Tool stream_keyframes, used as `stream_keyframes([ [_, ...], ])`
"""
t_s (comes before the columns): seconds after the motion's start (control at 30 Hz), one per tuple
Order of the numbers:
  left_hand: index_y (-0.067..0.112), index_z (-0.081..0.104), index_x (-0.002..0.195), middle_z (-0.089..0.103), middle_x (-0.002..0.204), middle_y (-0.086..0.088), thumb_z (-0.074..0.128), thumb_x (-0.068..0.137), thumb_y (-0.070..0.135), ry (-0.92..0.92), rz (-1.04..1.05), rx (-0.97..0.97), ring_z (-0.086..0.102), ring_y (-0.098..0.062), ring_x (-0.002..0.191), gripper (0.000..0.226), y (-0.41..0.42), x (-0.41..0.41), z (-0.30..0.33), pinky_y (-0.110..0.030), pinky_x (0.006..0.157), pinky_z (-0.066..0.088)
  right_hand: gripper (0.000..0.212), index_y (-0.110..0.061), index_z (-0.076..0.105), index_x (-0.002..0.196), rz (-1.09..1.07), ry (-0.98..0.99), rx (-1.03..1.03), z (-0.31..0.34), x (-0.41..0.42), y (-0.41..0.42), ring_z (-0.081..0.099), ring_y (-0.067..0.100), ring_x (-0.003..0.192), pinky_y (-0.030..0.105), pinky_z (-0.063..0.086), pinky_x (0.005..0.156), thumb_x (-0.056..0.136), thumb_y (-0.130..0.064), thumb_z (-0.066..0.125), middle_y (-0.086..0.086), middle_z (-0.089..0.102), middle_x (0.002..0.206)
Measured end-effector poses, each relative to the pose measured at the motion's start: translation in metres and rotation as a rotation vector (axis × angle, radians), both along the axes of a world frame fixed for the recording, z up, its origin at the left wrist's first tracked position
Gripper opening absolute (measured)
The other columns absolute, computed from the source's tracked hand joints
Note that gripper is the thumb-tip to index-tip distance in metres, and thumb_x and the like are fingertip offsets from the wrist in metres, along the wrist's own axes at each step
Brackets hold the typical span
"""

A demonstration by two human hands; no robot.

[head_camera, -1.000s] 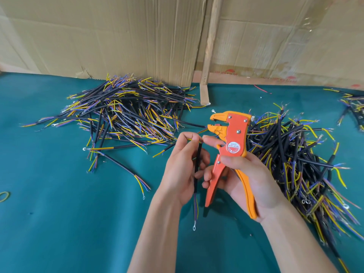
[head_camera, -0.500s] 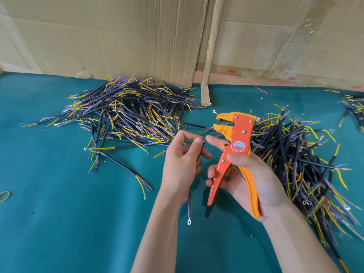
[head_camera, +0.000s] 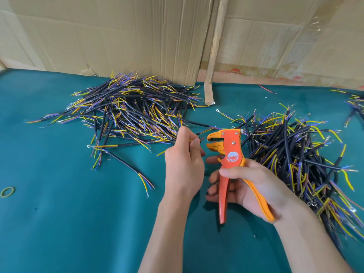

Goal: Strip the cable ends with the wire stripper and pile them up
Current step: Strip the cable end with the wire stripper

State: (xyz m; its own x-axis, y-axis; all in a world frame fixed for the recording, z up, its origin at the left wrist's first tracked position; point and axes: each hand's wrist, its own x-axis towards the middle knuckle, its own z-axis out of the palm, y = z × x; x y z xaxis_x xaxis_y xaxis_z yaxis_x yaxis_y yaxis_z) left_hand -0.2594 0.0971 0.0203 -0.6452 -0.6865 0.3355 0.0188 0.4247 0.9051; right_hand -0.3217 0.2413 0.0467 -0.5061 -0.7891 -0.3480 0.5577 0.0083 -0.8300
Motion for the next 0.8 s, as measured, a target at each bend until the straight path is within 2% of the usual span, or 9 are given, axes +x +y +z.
stream_keyframes([
  [0.1, 0.015, 0.047, 0.088, 0.064, 0.069, -0.007, 0.051, 0.102, 0.011, -0.003, -0.011, -0.055, 0.054, -0.028, 0.064, 0.015, 0.0009, 0.0001, 0.0002, -0.038, 0.064, 0.045, 0.049, 0.002, 0.067, 0.123, 0.017, 0.012, 0.012, 0.0025, 0.0008, 0.0015, 0.068, 0.042, 0.073, 0.053, 0.059, 0.075, 0.074, -0.004, 0.073, 0.027, 0.064, 0.087],
  [0.4, 0.015, 0.049, 0.087, 0.064, 0.071, -0.007, 0.049, 0.101, 0.006, -0.004, -0.069, -0.093, 0.054, -0.027, 0.064, 0.016, 0.0000, 0.0015, 0.0004, -0.033, 0.058, 0.045, 0.037, 0.000, 0.072, 0.113, 0.043, 0.051, 0.004, 0.0050, 0.0014, 0.0031, 0.062, 0.037, 0.064, 0.047, 0.057, 0.064, 0.076, -0.003, 0.073, 0.020, 0.059, 0.077],
  [0.47, 0.015, 0.049, 0.087, 0.065, 0.071, -0.007, 0.049, 0.101, 0.007, -0.007, -0.074, -0.101, 0.055, -0.028, 0.065, 0.016, 0.0000, 0.0014, 0.0001, -0.036, 0.060, 0.046, 0.038, 0.001, 0.071, 0.113, 0.033, 0.053, 0.009, 0.0044, 0.0013, 0.0029, 0.060, 0.036, 0.062, 0.046, 0.056, 0.061, 0.076, -0.005, 0.075, 0.020, 0.057, 0.075],
  [0.63, 0.014, 0.051, 0.087, 0.064, 0.071, -0.003, 0.051, 0.100, 0.006, 0.001, -0.056, -0.125, 0.053, -0.024, 0.064, 0.015, -0.0006, 0.0019, 0.0009, -0.031, 0.061, 0.045, 0.042, 0.006, 0.068, 0.115, 0.013, 0.057, -0.002, 0.0040, 0.0008, 0.0026, 0.056, 0.033, 0.055, 0.043, 0.054, 0.054, 0.077, -0.008, 0.076, 0.018, 0.053, 0.070],
  [0.8, 0.014, 0.052, 0.088, 0.064, 0.071, -0.004, 0.051, 0.100, 0.007, 0.003, -0.063, -0.127, 0.053, -0.024, 0.063, 0.014, -0.0007, 0.0015, 0.0009, -0.033, 0.061, 0.045, 0.042, 0.007, 0.067, 0.115, 0.019, 0.062, -0.004, 0.0035, 0.0013, 0.0030, 0.055, 0.032, 0.053, 0.042, 0.053, 0.052, 0.077, -0.009, 0.075, 0.016, 0.052, 0.068],
])
